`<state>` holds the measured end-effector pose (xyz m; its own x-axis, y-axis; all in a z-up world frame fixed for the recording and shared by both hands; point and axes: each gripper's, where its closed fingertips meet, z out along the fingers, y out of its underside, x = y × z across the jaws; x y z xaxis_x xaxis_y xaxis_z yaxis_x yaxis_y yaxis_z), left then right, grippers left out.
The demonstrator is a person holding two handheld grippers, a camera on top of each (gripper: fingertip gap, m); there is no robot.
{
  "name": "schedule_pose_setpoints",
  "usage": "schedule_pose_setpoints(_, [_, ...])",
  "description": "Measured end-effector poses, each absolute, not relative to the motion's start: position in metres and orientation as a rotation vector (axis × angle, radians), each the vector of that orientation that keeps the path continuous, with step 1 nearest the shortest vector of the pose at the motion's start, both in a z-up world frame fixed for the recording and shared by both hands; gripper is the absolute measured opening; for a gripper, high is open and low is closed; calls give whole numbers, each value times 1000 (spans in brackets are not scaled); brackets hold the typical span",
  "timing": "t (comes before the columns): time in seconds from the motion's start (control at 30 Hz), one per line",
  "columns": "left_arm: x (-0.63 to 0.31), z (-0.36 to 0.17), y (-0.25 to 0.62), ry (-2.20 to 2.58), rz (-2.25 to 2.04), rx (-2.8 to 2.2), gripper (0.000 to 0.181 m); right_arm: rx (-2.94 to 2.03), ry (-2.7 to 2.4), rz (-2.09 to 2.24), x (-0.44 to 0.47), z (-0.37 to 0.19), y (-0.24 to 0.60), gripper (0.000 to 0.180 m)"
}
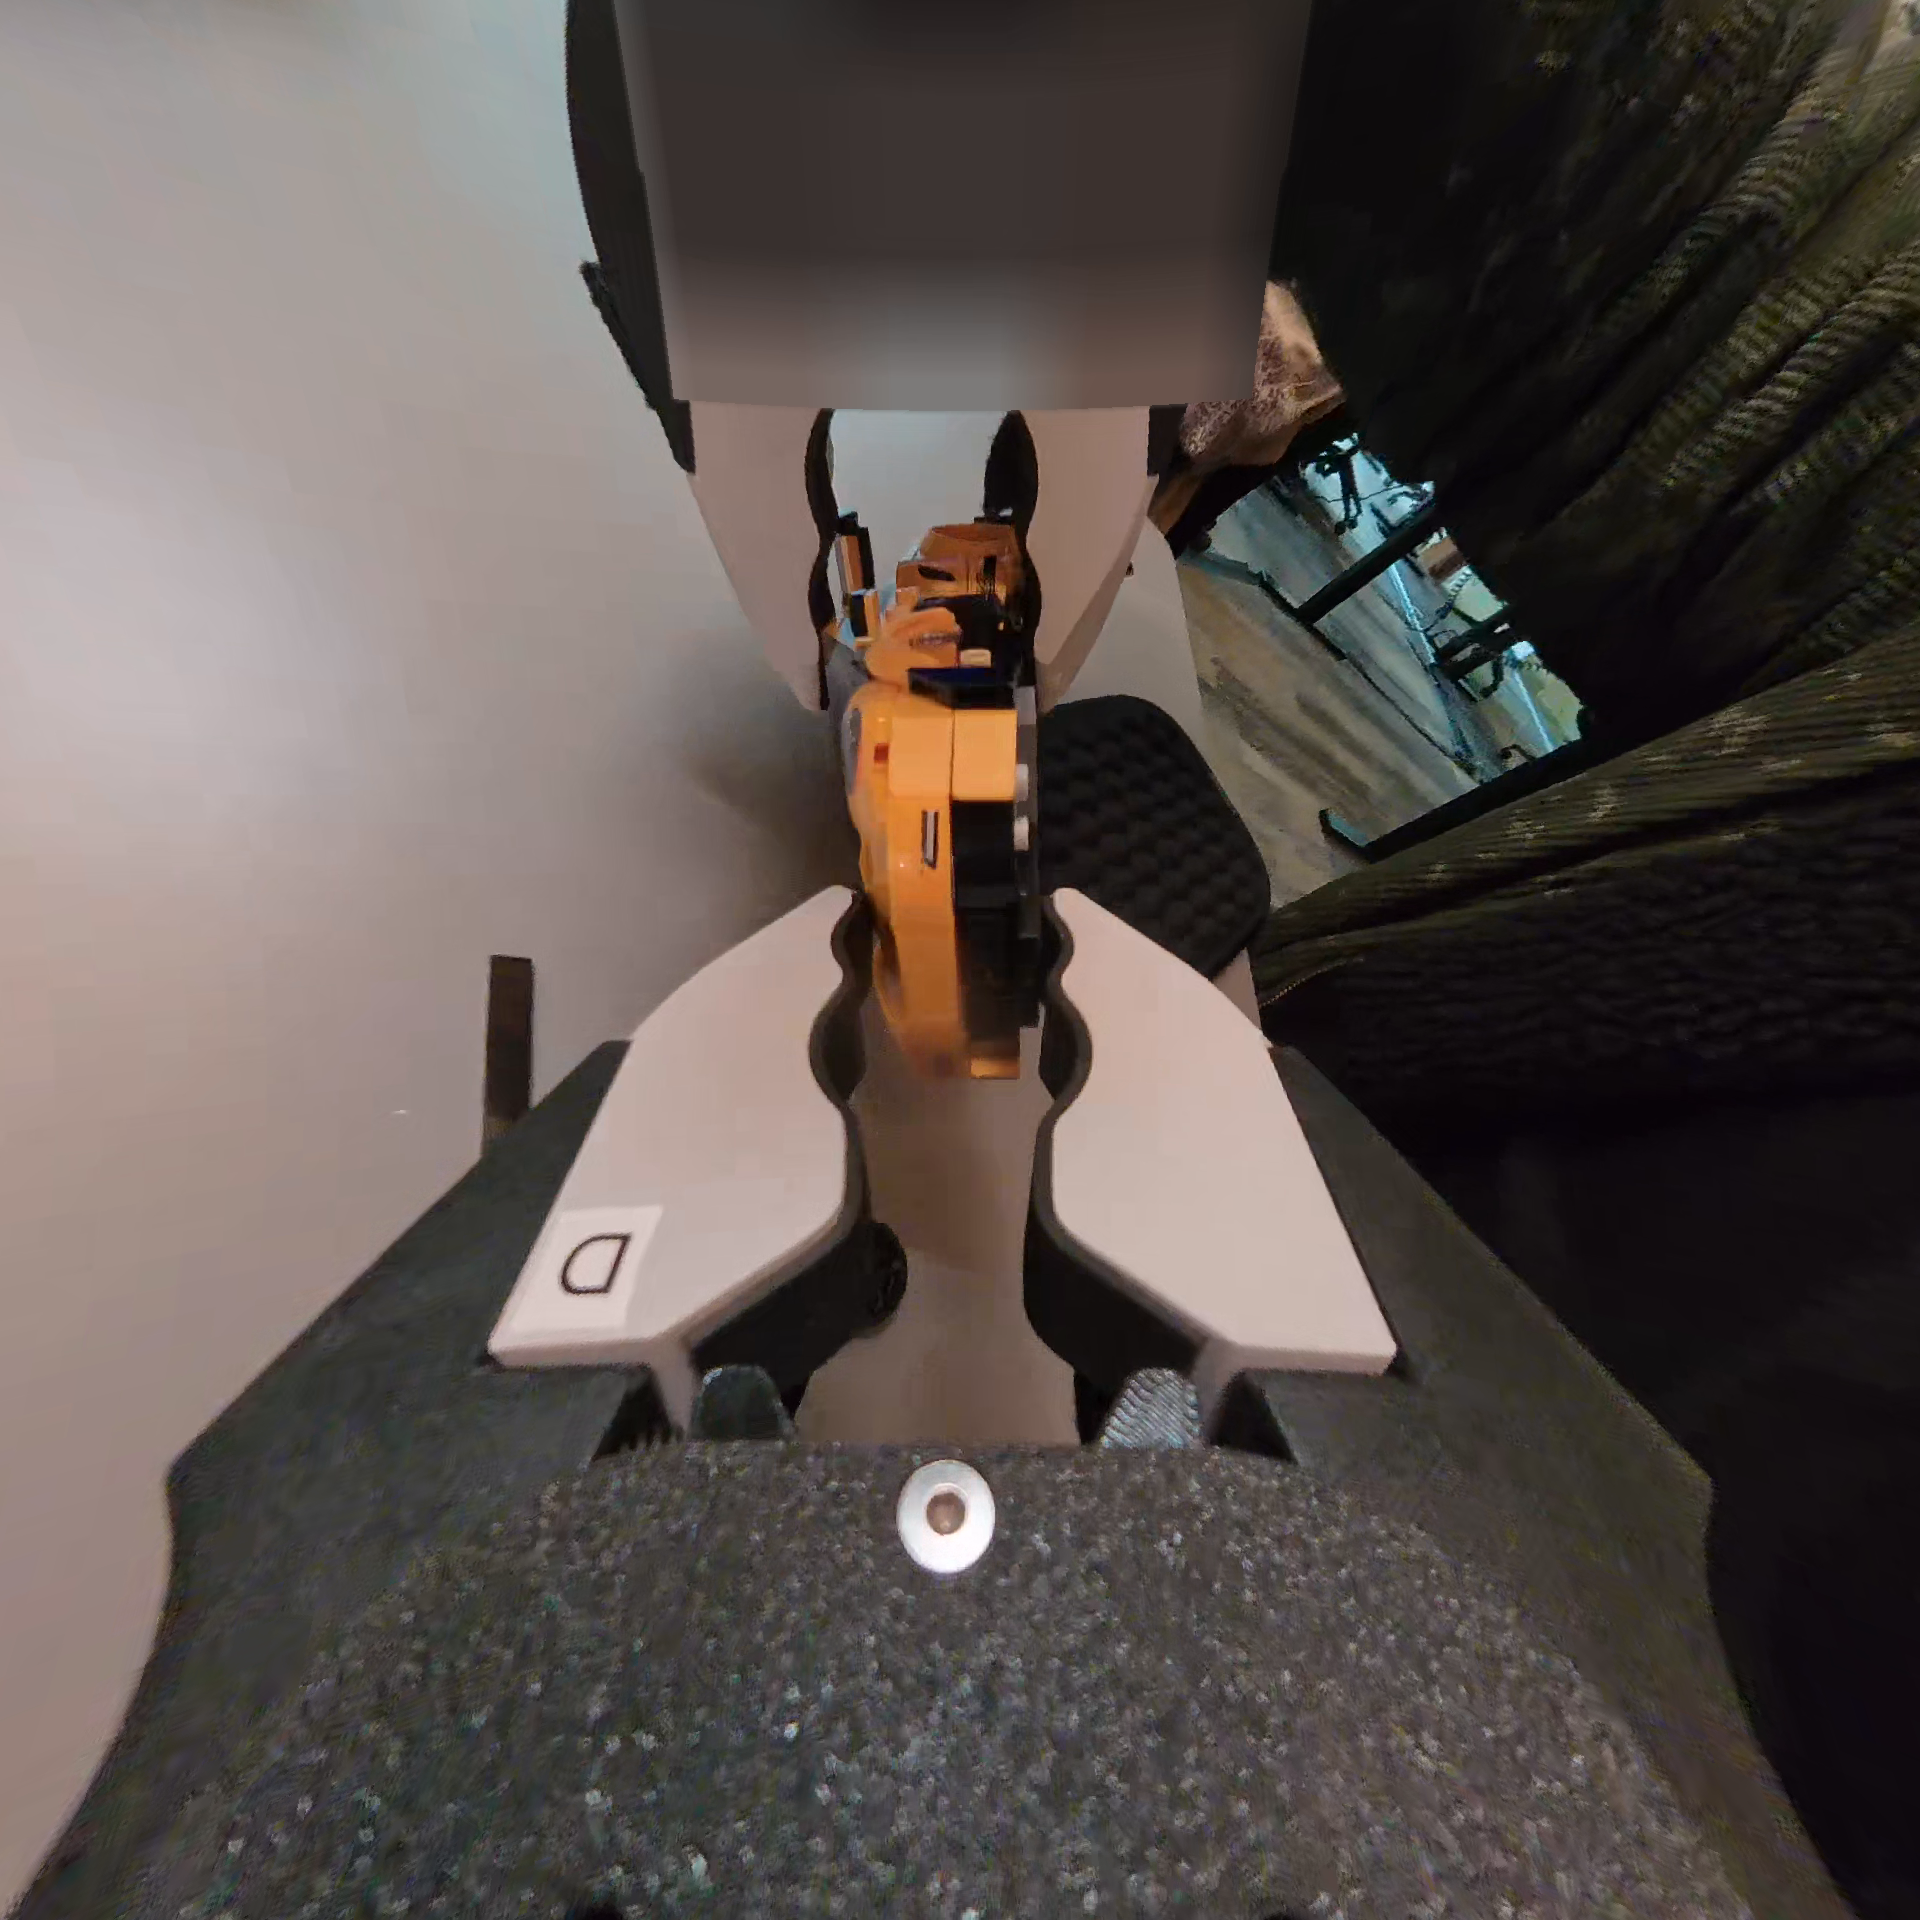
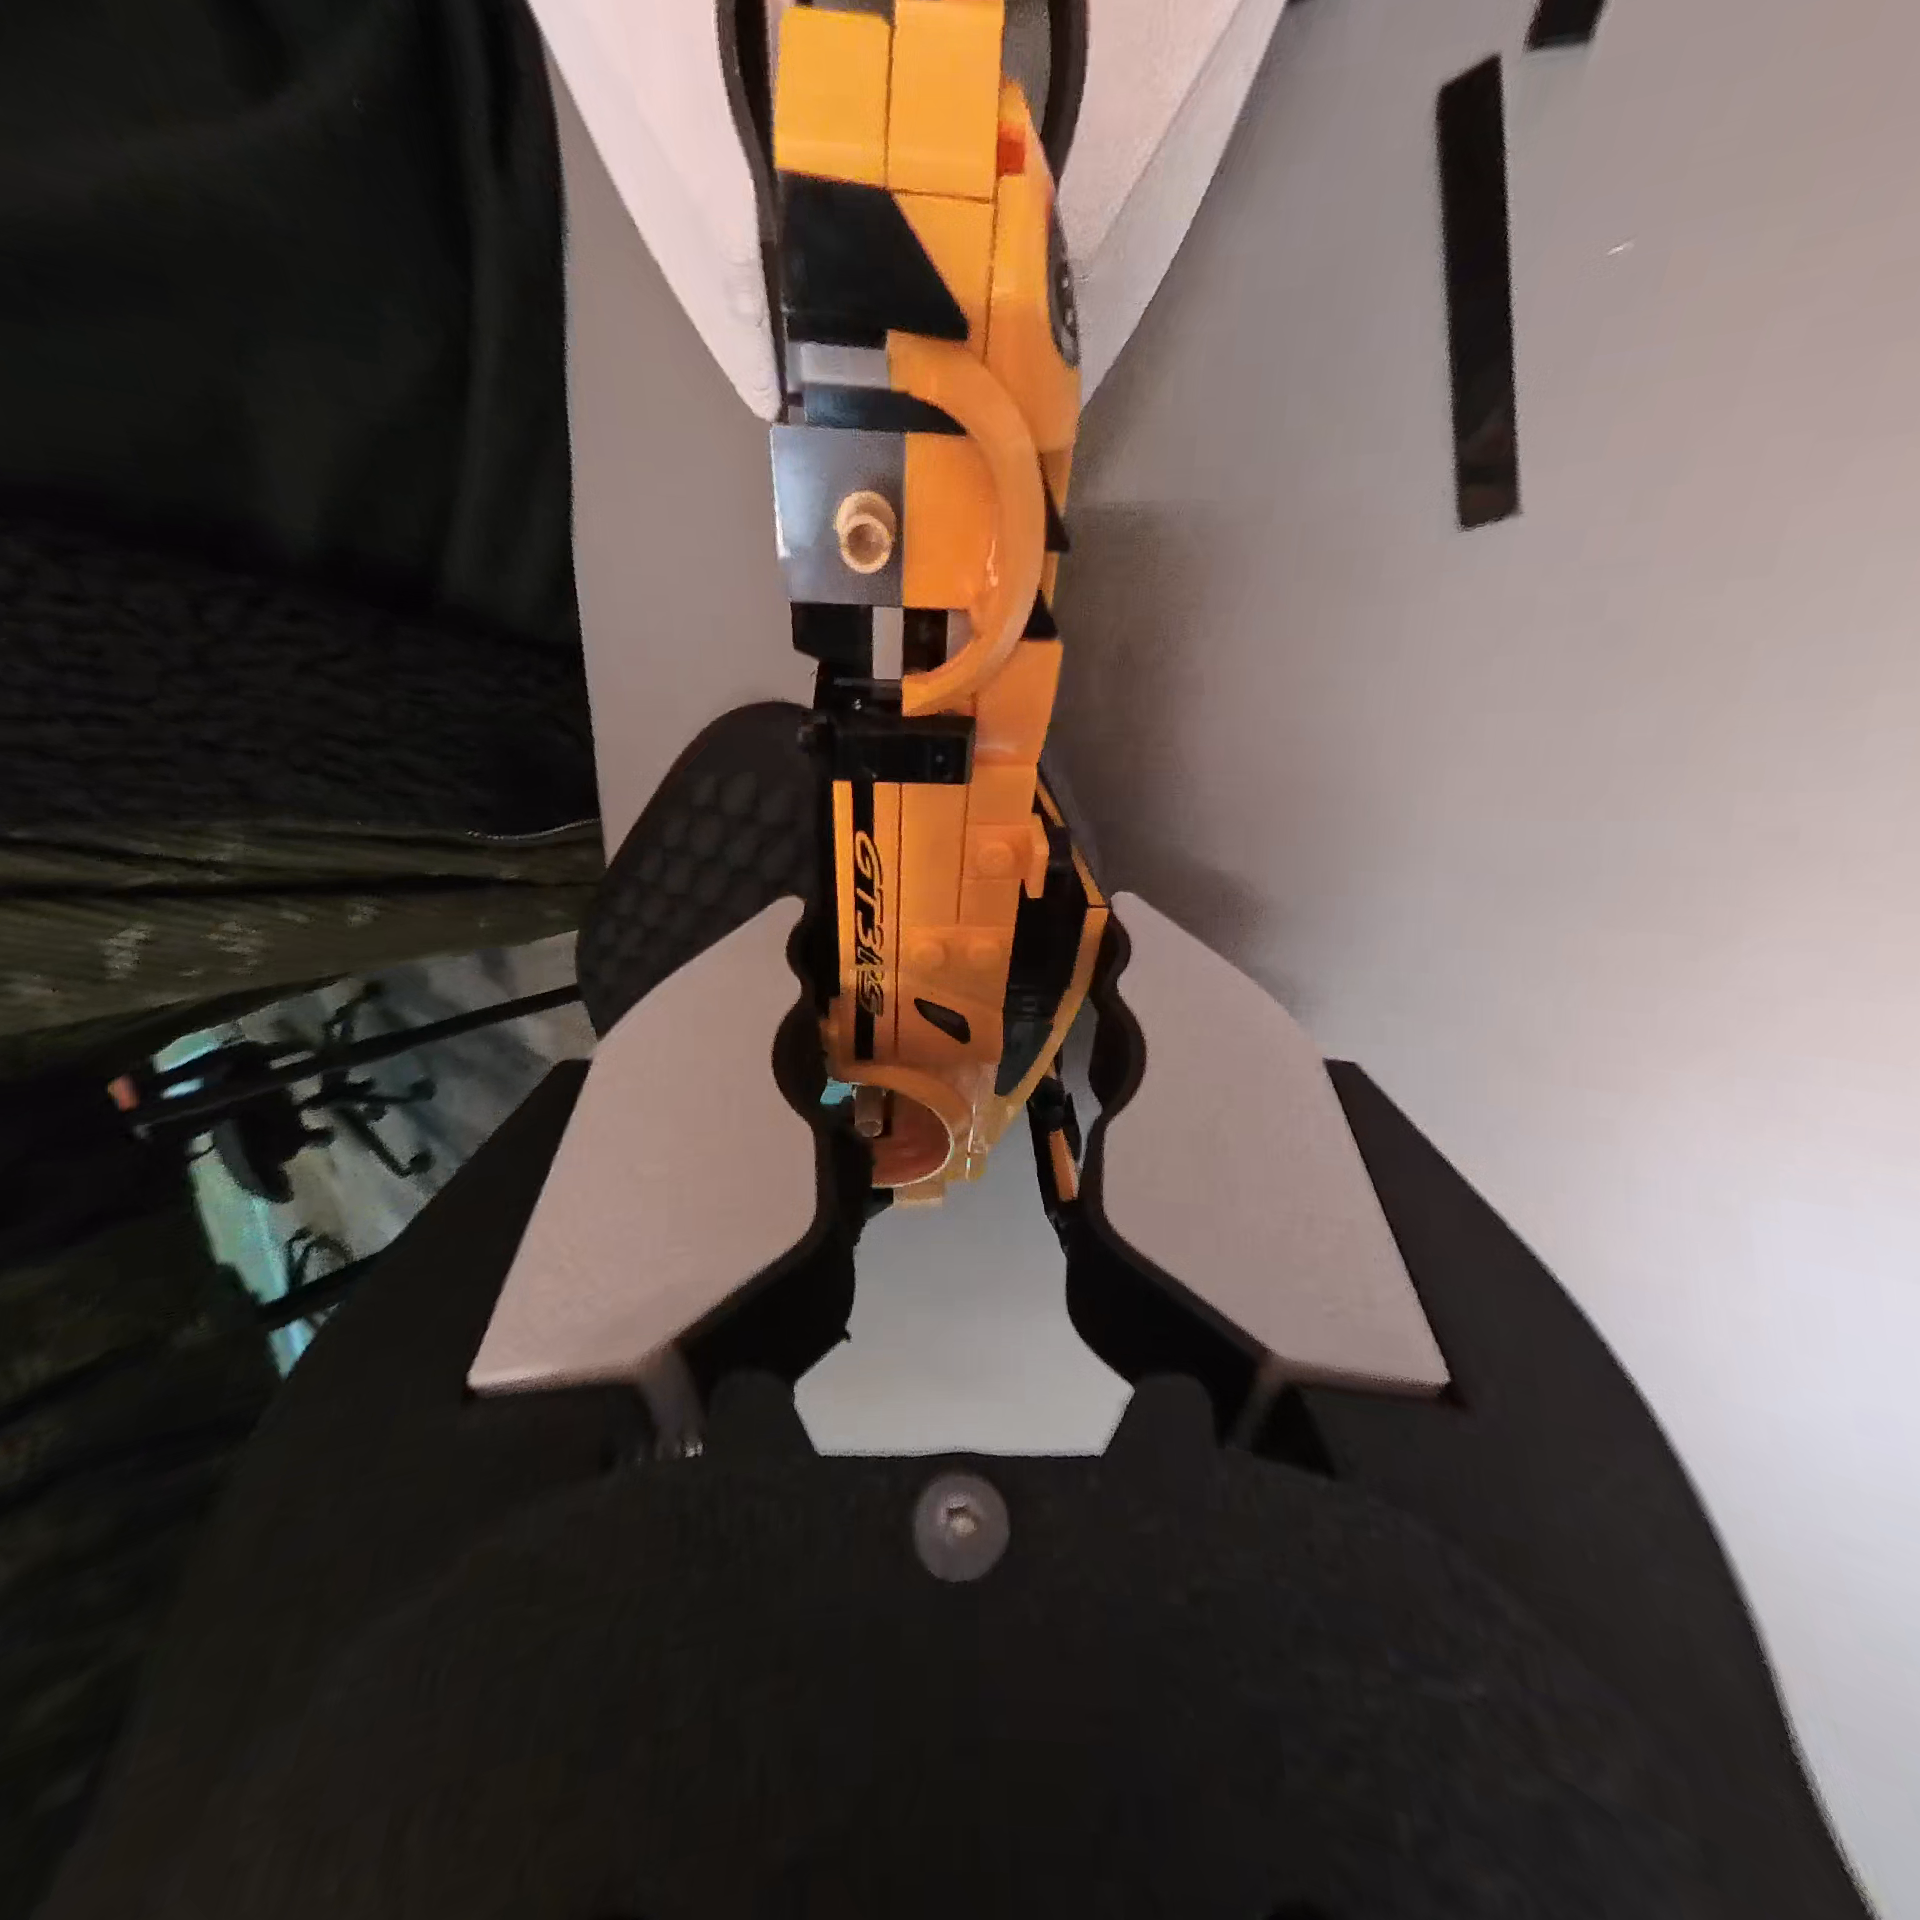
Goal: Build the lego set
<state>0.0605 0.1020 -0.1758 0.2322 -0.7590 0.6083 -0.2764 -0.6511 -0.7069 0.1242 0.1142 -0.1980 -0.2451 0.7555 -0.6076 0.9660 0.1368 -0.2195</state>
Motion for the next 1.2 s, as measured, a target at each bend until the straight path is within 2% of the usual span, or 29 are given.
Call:
schedule_pose_setpoints(0.4, [55, -203, 97, 1050, -1340, -2220, 39, 1502, 1919, -690, 127, -210, 123, 48])
schedule_pose_setpoints(1.0, [58, -229, 100, 1167, -1197, -2253, 36, 1397, 1785, -669, 123, -229, 128, 49])
schedule_pose_setpoints(1.2, [58, -231, 98, 1169, -1234, -2258, 36, 1414, 1781, -708, 112, -226, 135, 59])
